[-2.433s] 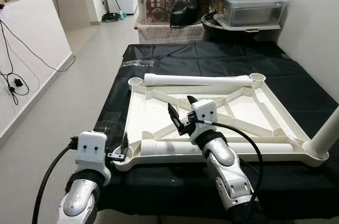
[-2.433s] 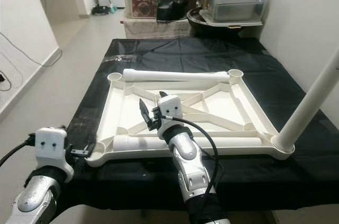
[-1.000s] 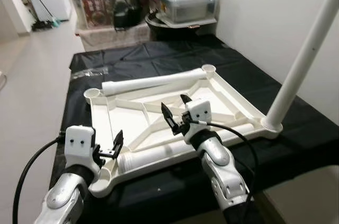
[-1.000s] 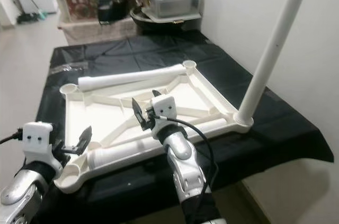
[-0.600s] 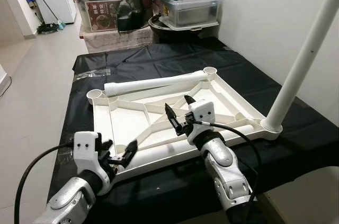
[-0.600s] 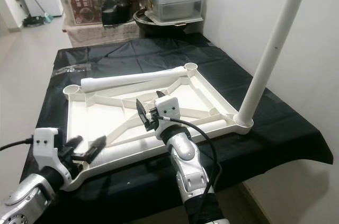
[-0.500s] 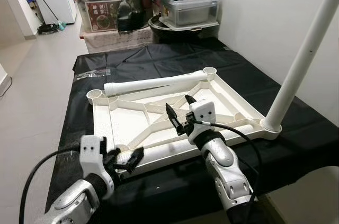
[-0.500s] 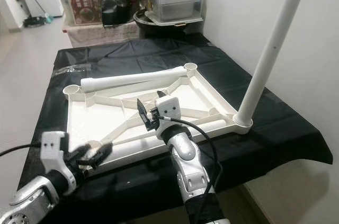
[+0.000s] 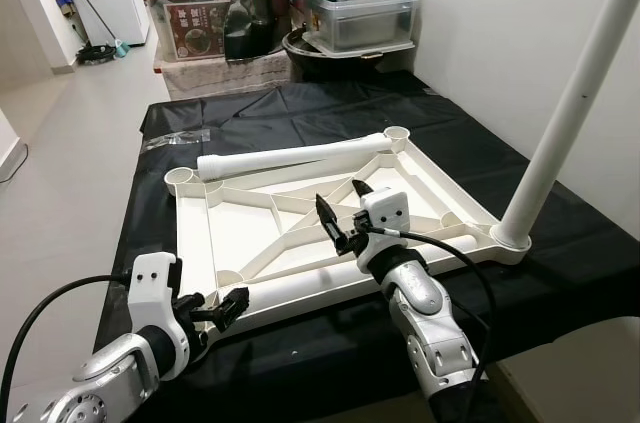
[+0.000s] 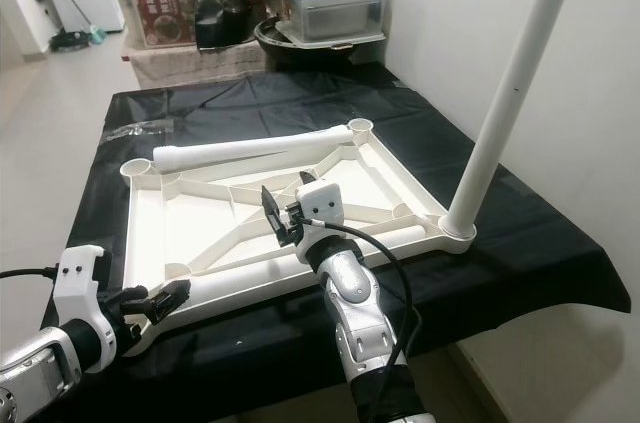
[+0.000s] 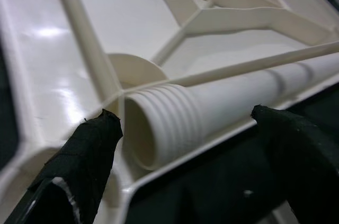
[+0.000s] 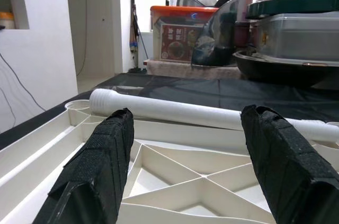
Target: Building children table
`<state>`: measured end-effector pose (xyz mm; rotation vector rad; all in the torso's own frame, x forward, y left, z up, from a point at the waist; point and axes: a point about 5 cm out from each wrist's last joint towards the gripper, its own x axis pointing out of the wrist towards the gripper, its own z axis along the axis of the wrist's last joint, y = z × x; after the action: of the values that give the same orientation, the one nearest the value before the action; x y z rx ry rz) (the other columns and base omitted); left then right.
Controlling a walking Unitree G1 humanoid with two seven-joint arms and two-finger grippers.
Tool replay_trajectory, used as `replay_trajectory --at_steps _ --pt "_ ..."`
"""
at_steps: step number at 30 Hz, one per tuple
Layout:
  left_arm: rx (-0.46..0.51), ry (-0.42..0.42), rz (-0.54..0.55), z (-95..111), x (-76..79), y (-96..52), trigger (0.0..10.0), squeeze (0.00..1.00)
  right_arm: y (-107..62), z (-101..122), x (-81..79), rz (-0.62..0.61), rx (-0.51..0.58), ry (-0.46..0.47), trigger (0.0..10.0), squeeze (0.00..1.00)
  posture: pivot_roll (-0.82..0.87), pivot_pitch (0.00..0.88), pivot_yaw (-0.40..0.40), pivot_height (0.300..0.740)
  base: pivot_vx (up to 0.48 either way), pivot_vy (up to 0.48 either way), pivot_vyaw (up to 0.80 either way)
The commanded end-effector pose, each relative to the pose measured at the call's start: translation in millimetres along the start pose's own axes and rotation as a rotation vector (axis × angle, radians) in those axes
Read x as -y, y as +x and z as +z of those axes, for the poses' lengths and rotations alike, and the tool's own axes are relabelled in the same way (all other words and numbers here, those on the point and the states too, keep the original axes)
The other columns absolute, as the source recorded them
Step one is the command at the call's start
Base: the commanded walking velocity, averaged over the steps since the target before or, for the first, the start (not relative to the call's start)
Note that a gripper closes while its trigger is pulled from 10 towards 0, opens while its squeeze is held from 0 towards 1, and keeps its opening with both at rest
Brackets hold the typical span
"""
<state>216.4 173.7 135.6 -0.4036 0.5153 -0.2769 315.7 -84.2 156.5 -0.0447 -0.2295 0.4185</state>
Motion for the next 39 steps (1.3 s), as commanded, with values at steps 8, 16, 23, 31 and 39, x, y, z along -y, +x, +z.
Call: replay_trajectory --at_steps 8,16,23,31,39 --pt "-0.048 -0.106 -0.057 -10 3.4 7.9 10.0 0.00 -0.7 -3 2.2 -0.012 -0.016 0.006 10.0 0.00 0.06 0.000 0.023 0.740 0.000 0.000 0.00" --pt "-0.053 -0.135 -0.066 -8 3.0 10.2 10.0 0.00 -1.4 -3 2.2 -0.012 -0.016 0.007 10.0 0.00 0.05 0.000 0.027 0.740 0.000 0.000 0.00" --pt "-0.058 -0.223 -0.081 -16 -2.9 10.8 10.0 0.00 -1.9 -2 1.4 -0.011 -0.011 0.006 10.0 0.00 0.04 0.000 0.030 0.740 0.000 0.000 0.00" --pt "-0.099 -0.298 -0.126 -23 -5.1 17.7 10.0 0.00 -1.6 -1 1.6 -0.010 -0.009 0.001 10.0 0.00 0.04 0.000 0.026 0.740 0.000 0.000 0.00" --pt "-0.118 -0.299 -0.196 -17 0.5 15.9 10.0 0.00 -0.9 1 2.3 -0.013 -0.006 -0.001 10.0 0.00 0.04 0.000 0.030 0.740 0.000 0.000 0.00"
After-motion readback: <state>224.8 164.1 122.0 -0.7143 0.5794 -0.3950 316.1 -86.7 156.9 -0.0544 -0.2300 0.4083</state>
